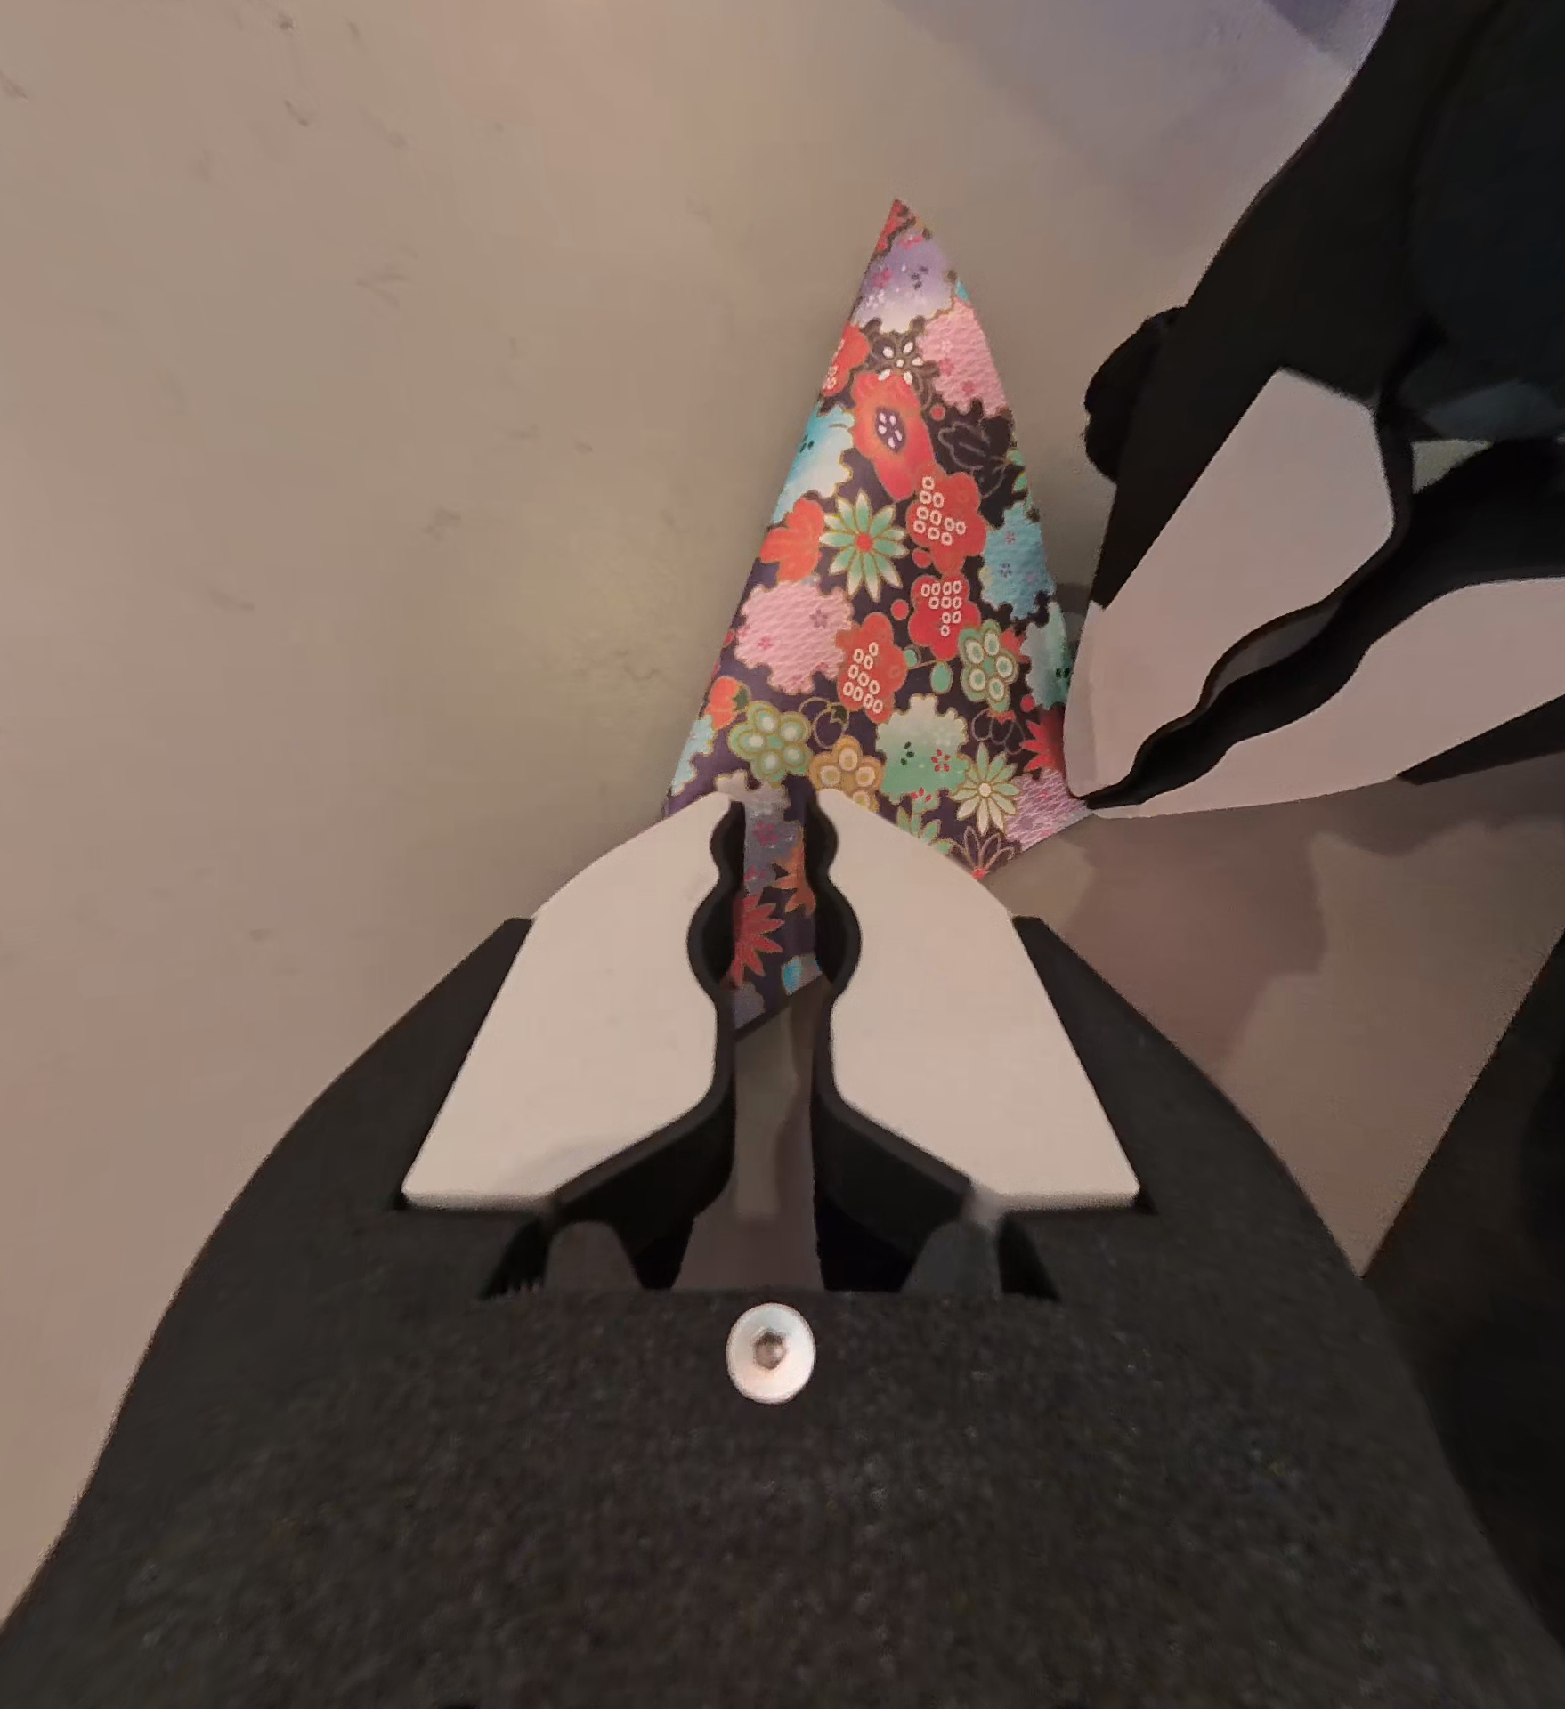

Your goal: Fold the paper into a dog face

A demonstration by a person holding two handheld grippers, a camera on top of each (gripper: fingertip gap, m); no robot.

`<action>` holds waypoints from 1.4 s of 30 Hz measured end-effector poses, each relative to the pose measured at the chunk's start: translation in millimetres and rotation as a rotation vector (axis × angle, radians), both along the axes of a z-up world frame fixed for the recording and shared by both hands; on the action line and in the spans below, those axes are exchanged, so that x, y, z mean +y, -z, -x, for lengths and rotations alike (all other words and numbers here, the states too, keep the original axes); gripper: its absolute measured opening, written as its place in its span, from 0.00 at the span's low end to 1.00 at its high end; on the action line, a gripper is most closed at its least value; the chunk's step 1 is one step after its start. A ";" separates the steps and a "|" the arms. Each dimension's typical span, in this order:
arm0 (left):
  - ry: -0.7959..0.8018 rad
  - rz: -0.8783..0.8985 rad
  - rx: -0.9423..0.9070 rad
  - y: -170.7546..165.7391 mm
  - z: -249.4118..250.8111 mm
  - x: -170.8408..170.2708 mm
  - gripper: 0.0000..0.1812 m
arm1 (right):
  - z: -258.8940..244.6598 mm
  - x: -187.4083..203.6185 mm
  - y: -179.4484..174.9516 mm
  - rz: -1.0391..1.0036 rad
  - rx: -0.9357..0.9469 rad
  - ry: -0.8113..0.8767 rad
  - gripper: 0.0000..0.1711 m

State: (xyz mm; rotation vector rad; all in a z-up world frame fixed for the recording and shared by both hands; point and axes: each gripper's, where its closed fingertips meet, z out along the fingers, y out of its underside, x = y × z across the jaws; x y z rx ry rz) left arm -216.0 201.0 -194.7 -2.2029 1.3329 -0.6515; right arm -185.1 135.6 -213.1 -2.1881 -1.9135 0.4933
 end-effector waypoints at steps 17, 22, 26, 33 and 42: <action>0.125 -0.092 0.030 11.3 22.6 4.3 0.01 | 0.9 0.9 0.1 0.011 0.010 0.025 0.00; 0.108 -0.103 0.029 14.2 30.6 10.1 0.01 | 0.6 0.9 0.1 0.017 0.011 0.024 0.00; 0.103 -0.103 0.027 14.3 33.9 11.8 0.01 | 0.1 0.9 0.3 0.023 0.009 0.025 0.00; 0.112 -0.149 0.051 14.6 39.8 15.8 0.00 | -0.7 0.7 0.2 0.033 0.021 0.036 0.00; 0.058 -0.209 0.078 12.1 56.8 30.5 0.05 | -1.9 0.4 0.1 0.041 0.034 0.048 0.00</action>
